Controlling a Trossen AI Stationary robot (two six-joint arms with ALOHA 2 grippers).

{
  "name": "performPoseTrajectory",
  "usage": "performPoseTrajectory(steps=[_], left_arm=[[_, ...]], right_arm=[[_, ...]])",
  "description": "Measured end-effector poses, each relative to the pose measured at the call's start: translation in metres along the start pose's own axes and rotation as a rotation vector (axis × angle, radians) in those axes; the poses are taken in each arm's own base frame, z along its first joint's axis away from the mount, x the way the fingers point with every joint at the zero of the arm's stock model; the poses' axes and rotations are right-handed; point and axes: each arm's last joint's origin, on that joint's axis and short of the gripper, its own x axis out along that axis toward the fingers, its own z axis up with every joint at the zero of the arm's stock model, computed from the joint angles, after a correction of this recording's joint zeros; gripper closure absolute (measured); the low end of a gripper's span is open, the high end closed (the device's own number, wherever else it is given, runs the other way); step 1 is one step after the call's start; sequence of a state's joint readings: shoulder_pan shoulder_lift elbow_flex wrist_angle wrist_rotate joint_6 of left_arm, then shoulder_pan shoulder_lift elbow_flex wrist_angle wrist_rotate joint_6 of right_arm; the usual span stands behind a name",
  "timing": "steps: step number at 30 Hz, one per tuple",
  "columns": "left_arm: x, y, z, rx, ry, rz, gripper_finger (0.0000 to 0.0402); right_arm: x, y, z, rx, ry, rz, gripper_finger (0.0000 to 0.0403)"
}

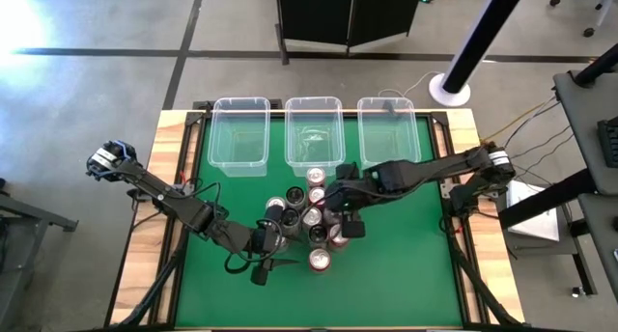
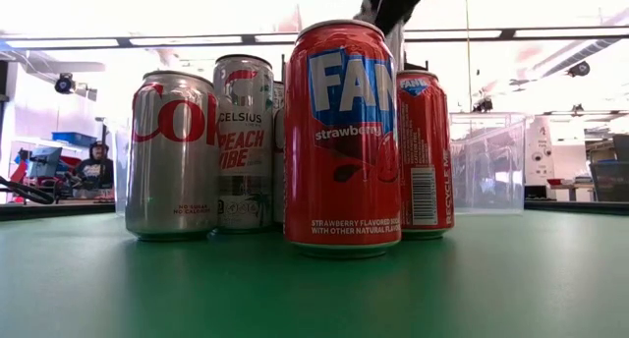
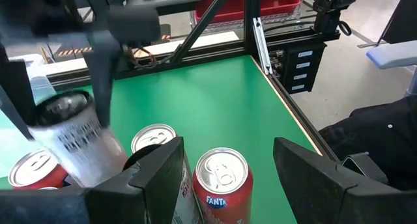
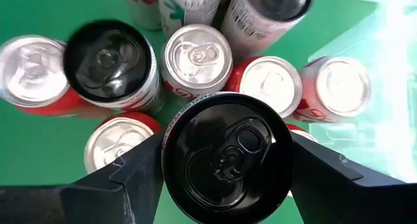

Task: Sort soda cans
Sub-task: Put the top right white soda can into the top right transparent bin

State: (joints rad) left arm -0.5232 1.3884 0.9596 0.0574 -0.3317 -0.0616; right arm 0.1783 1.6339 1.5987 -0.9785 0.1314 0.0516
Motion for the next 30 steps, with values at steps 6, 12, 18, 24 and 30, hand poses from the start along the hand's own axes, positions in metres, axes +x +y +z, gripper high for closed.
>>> performPoseTrajectory(steps=[6,12,18,24,30], left_arm=[[0.000,0.000,0.000,-0.001,-0.002,0.000,0.0180],[0.000,0.000,0.001,-0.002,-0.007,0.000,0.0180],[0.000,0.000,0.001,-0.004,-0.012,-0.001,0.0180],[0.000,0.000,0.002,-0.007,-0.019,-0.001,0.0180],[0.000,0.000,0.002,0.008,-0.024,-0.001,0.0180]], right_arm=[[-0.047,-0.007,-0.007,0.050,-0.099,0.006,0.0140],[-0.098,-0.017,-0.023,0.102,-0.220,-0.060,0.0145],[-0.137,-0.032,-0.043,0.171,-0.300,-0.334,0.0140],[-0.149,-0.067,-0.067,0.332,-0.204,-0.651,0.0145],[-0.139,-0.111,-0.087,0.502,-0.060,-0.659,0.0143]])
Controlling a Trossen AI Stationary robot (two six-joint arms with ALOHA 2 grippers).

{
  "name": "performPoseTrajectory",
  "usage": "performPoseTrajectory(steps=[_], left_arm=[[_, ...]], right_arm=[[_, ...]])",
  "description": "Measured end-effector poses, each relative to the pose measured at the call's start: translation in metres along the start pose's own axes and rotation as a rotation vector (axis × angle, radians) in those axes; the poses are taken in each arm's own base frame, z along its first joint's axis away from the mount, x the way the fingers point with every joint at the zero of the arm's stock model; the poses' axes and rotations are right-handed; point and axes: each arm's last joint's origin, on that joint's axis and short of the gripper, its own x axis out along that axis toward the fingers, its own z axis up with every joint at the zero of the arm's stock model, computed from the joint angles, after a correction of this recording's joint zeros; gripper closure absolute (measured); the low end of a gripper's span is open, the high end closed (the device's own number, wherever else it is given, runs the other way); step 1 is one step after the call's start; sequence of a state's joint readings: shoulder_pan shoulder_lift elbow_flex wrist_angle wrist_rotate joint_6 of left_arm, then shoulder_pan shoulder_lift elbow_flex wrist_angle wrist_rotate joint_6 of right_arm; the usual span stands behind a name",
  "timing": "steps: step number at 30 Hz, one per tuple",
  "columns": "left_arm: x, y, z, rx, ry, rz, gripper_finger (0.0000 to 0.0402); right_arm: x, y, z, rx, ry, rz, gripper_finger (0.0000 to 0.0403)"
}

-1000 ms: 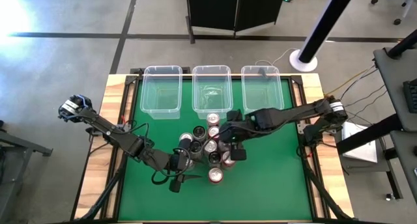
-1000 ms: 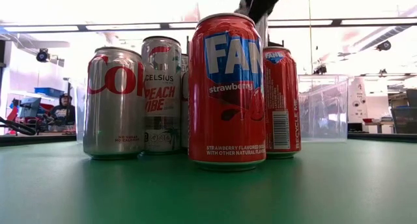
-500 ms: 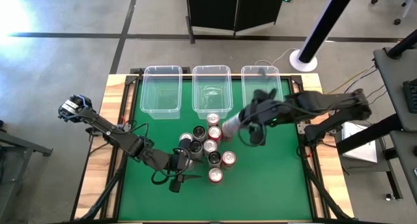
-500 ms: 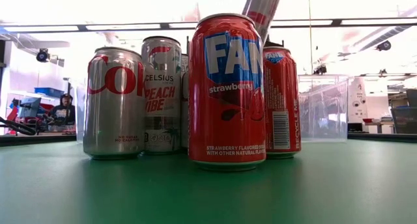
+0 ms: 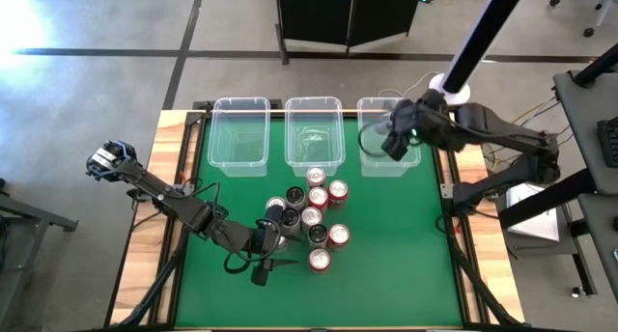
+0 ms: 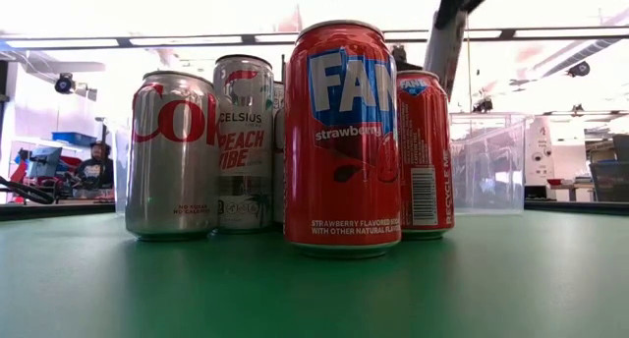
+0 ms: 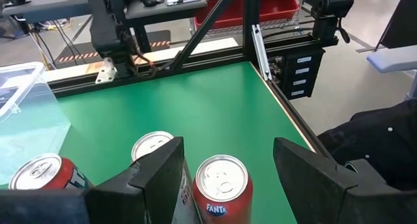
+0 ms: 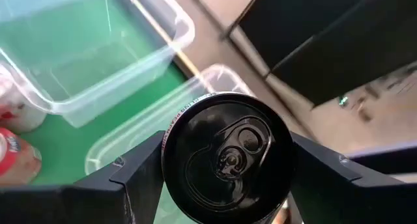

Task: Sort soda cans
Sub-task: Put the top right white soda can into the top right transparent bin

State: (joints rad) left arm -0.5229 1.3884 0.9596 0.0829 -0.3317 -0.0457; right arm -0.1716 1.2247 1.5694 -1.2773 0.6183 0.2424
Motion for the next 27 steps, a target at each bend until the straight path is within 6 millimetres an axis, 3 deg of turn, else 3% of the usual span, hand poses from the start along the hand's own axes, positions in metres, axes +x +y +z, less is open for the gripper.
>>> performPoseTrajectory(steps=[14,21,27], left_arm=[[0.000,0.000,-0.005,0.007,0.013,0.000,0.0180],[0.001,0.001,-0.006,0.007,0.016,0.003,0.0180],[0.001,0.001,-0.005,0.003,0.015,0.003,0.0180]], right_arm=[[0.120,-0.036,-0.024,0.088,0.143,0.110,0.0144],[0.158,-0.034,-0.031,0.063,0.214,0.132,0.0142],[0.177,-0.028,-0.030,0.057,0.254,0.155,0.0140]])
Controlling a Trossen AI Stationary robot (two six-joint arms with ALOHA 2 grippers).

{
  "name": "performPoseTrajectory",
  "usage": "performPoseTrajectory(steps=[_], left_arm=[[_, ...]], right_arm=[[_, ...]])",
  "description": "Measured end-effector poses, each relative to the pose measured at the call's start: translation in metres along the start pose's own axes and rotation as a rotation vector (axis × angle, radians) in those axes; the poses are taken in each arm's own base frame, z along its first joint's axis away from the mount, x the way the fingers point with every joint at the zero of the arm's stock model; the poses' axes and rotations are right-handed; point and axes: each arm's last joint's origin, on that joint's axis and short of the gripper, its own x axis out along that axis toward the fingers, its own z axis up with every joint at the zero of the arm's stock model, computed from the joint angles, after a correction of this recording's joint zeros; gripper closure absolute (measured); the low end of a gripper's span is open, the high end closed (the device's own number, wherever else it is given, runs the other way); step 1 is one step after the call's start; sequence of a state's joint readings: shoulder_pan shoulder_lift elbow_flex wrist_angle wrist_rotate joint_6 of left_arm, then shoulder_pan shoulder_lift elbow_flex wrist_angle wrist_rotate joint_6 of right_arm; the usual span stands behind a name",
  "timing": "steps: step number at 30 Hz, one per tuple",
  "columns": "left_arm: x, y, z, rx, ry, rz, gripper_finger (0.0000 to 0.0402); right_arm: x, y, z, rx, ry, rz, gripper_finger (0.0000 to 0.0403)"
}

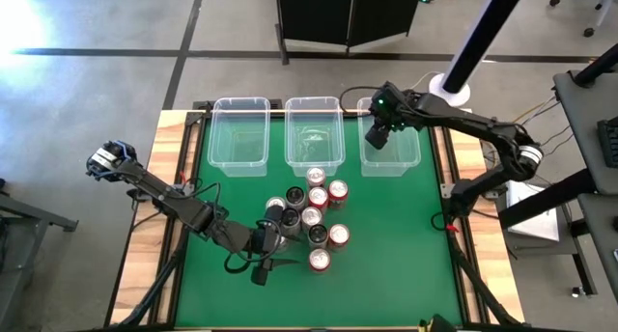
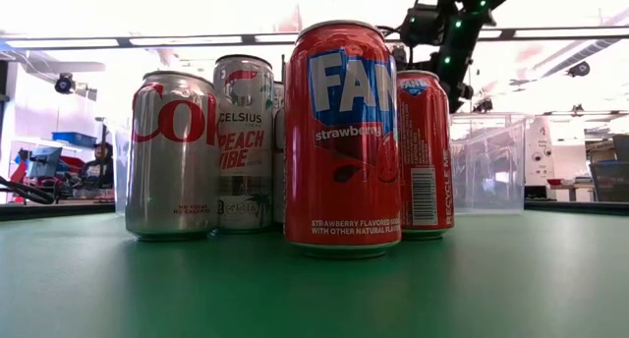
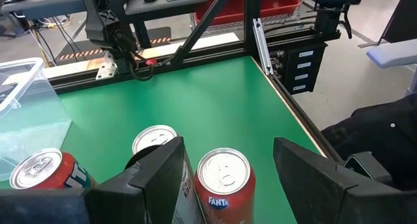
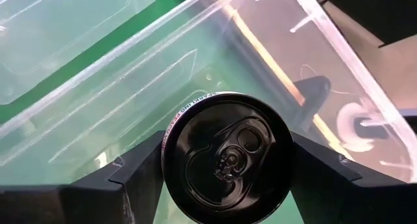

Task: Sort soda cans
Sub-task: Put the top right white soda can into the top right transparent bin

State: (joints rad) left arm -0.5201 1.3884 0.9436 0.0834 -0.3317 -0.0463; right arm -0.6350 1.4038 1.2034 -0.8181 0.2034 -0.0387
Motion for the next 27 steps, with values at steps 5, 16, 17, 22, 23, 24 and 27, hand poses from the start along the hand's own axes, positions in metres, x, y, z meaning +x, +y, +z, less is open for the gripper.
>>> performPoseTrajectory(steps=[5,16,17,22,23,24,27], left_arm=[[0.000,0.000,-0.002,-0.006,0.006,0.000,0.0180],[0.000,0.000,-0.003,-0.012,0.010,0.001,0.0180],[0.000,0.000,-0.003,-0.012,0.010,0.001,0.0180],[0.000,0.000,-0.003,-0.012,0.010,0.001,0.0180],[0.000,0.000,-0.003,-0.012,0.010,0.001,0.0180],[0.000,0.000,-0.003,-0.012,0.010,0.001,0.0180],[0.000,0.000,-0.003,-0.012,0.010,0.001,0.0180]], right_arm=[[0.011,-0.002,0.002,0.029,0.009,0.004,0.0141],[0.017,-0.017,0.004,0.111,-0.013,0.001,0.0136],[0.019,-0.018,0.003,0.116,-0.013,0.005,0.0136],[0.024,-0.021,0.001,0.141,-0.021,0.011,0.0119],[0.024,-0.021,0.001,0.141,-0.020,0.011,0.0114],[0.024,-0.021,0.001,0.140,-0.018,0.011,0.0110],[0.023,-0.021,0.000,0.147,-0.013,0.012,0.0097]])
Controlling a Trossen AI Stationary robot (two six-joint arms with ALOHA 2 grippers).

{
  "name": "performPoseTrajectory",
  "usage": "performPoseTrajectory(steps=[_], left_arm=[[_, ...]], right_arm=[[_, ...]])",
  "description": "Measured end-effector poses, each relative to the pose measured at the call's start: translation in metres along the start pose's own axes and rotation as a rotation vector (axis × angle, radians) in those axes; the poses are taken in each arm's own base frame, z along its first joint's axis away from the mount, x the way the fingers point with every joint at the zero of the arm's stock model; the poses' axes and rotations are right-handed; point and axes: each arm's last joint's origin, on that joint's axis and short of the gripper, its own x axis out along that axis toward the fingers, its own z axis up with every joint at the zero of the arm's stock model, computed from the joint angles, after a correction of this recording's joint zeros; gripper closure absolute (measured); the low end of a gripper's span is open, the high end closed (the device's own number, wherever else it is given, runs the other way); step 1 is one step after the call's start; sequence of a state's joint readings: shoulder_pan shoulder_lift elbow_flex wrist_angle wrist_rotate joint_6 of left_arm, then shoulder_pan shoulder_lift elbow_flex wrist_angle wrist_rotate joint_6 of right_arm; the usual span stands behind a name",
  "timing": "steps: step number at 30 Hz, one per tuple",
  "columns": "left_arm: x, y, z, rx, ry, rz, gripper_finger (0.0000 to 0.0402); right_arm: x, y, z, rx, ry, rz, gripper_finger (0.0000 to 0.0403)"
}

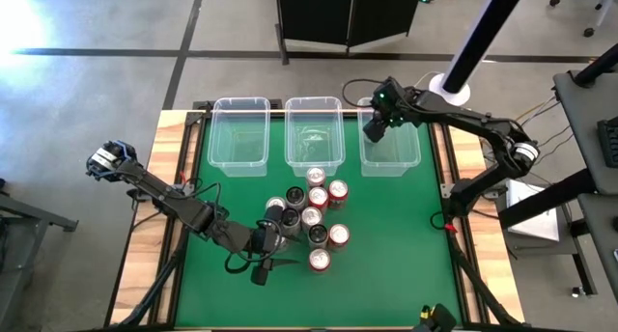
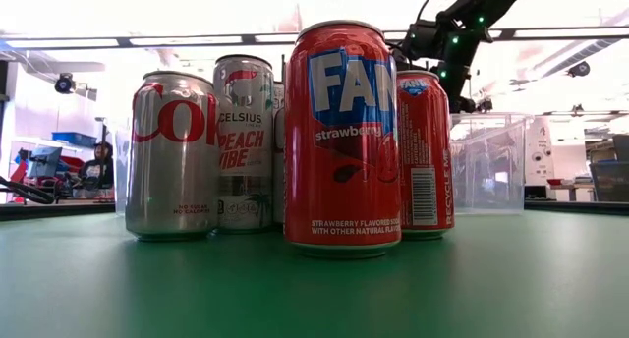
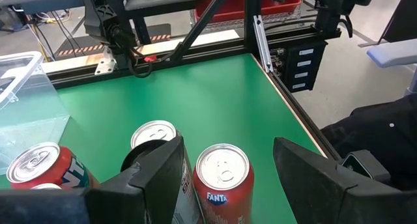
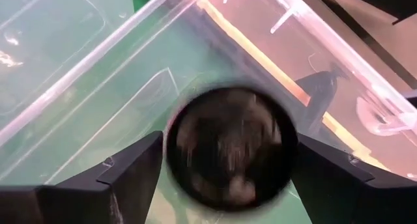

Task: Sort soda cans
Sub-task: Put the top right white soda can into the top right transparent bin, then put the bottom right white soda can into the top right transparent bin aligned with the other white soda can

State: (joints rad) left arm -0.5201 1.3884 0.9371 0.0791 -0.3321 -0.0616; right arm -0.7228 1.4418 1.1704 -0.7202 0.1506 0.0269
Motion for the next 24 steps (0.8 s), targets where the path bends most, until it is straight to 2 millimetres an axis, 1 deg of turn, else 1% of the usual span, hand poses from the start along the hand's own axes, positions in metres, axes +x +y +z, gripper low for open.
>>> performPoseTrajectory(steps=[6,10,14,19,24], left_arm=[[0.000,0.000,0.000,0.001,0.003,0.001,0.0180],[0.000,0.000,0.000,0.001,0.005,0.001,0.0180],[0.000,0.000,-0.001,0.002,0.007,0.001,0.0180],[0.000,0.000,-0.001,0.002,0.007,0.002,0.0180],[0.000,0.000,-0.001,0.002,0.007,0.002,0.0180]], right_arm=[[-0.006,-0.001,0.004,0.011,-0.019,0.001,0.0076],[-0.017,-0.002,0.006,0.017,-0.003,-0.001,0.0073],[-0.033,-0.005,0.010,0.035,0.033,-0.005,0.0079],[-0.058,-0.008,0.016,0.113,0.049,-0.007,0.0090],[-0.080,-0.008,0.021,0.171,0.017,0.000,0.0101]])
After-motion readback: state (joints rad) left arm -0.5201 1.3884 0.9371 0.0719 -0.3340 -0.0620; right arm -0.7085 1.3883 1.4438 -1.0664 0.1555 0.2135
